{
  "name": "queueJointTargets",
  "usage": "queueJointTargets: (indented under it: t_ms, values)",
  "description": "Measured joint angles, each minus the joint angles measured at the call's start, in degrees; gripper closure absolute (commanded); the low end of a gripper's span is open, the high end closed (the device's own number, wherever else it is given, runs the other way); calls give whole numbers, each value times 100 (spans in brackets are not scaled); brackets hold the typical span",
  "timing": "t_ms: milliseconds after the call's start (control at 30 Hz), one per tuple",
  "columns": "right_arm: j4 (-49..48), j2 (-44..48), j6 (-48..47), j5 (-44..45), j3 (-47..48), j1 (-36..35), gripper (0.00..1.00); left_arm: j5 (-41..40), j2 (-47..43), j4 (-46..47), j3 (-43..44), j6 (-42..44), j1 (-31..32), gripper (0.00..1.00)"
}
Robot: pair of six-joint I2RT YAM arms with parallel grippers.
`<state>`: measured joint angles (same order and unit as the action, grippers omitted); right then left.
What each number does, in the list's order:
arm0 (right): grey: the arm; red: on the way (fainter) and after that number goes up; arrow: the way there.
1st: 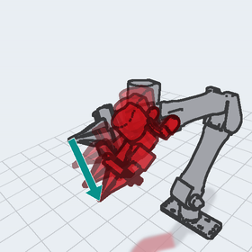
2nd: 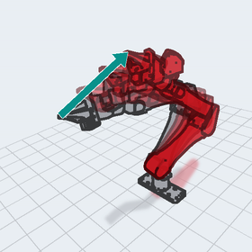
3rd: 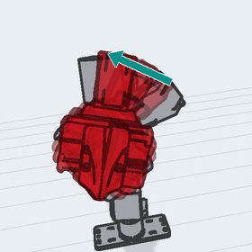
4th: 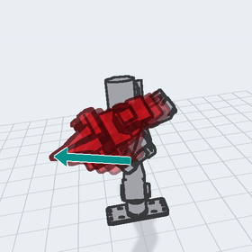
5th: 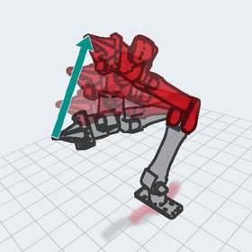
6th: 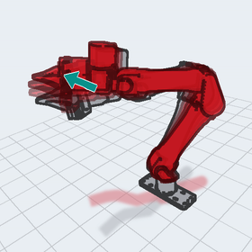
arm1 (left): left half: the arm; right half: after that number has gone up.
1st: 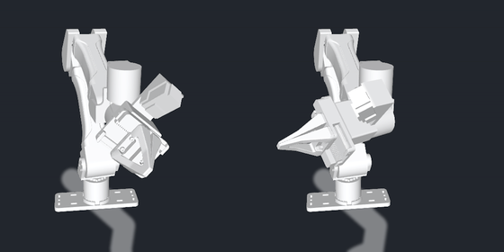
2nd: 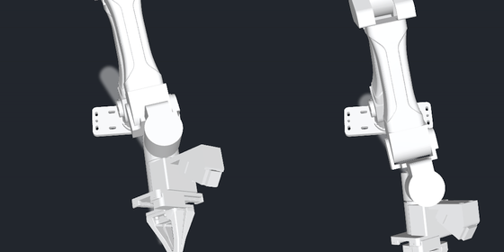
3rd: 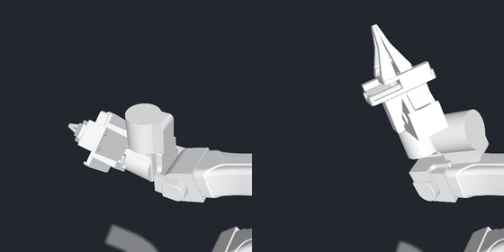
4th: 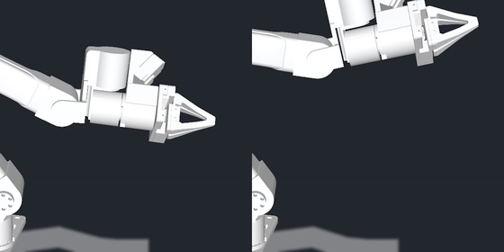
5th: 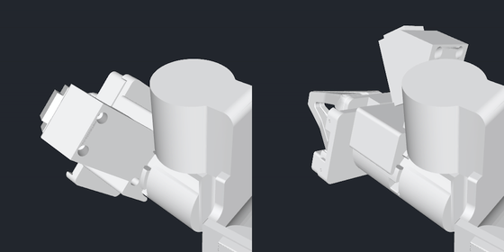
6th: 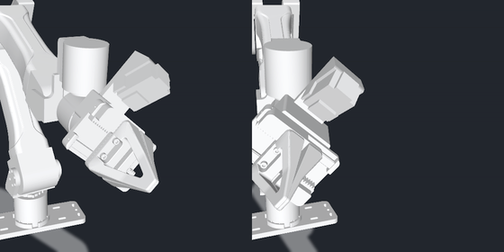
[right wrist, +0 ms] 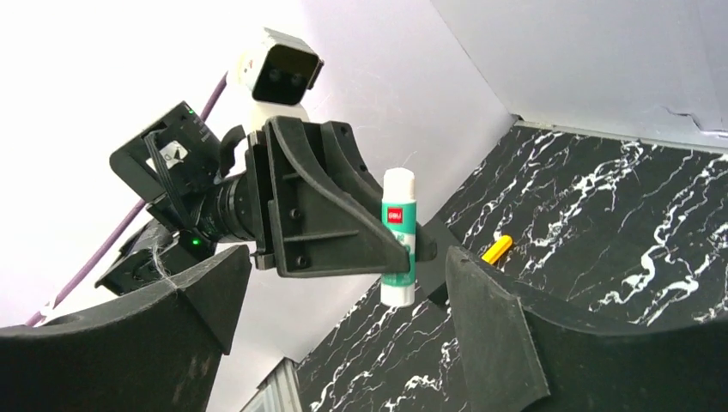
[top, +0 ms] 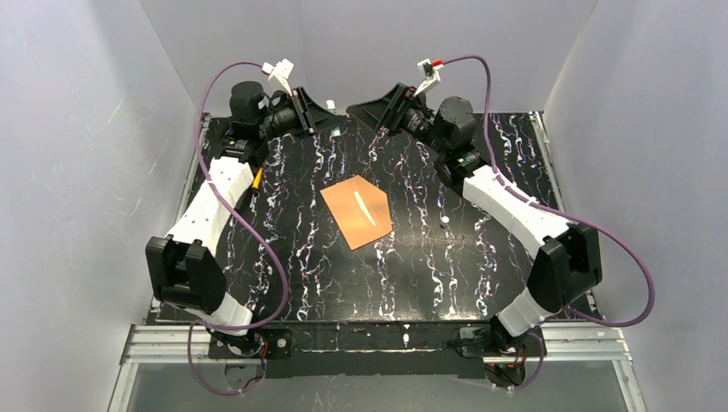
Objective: Place the letter into the envelope and seal it
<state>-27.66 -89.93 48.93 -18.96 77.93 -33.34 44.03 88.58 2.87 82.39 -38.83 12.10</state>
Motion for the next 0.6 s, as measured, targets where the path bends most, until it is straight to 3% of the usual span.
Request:
queueJointTargets:
  t_ms: [100,333,400,500,600]
  values:
    - [70,11,-361,31,85,-81,16,-391,-52,2,153,-17,0,100]
    - [798,-39,-1508,299,535,-516,12,-1141,-389,-2,361,-529,0,100]
    - [802,-114,-1628,304,713,-581,17,-1241,-483,22,361,-780,0,100]
    - [793,-337,-1631,319,1043,-588,32,-1318,-527,63,363,-1158,0,100]
    - [942,-645,-1569,374,1484,-590,34,-1340,-527,94,363,-1458,0,100]
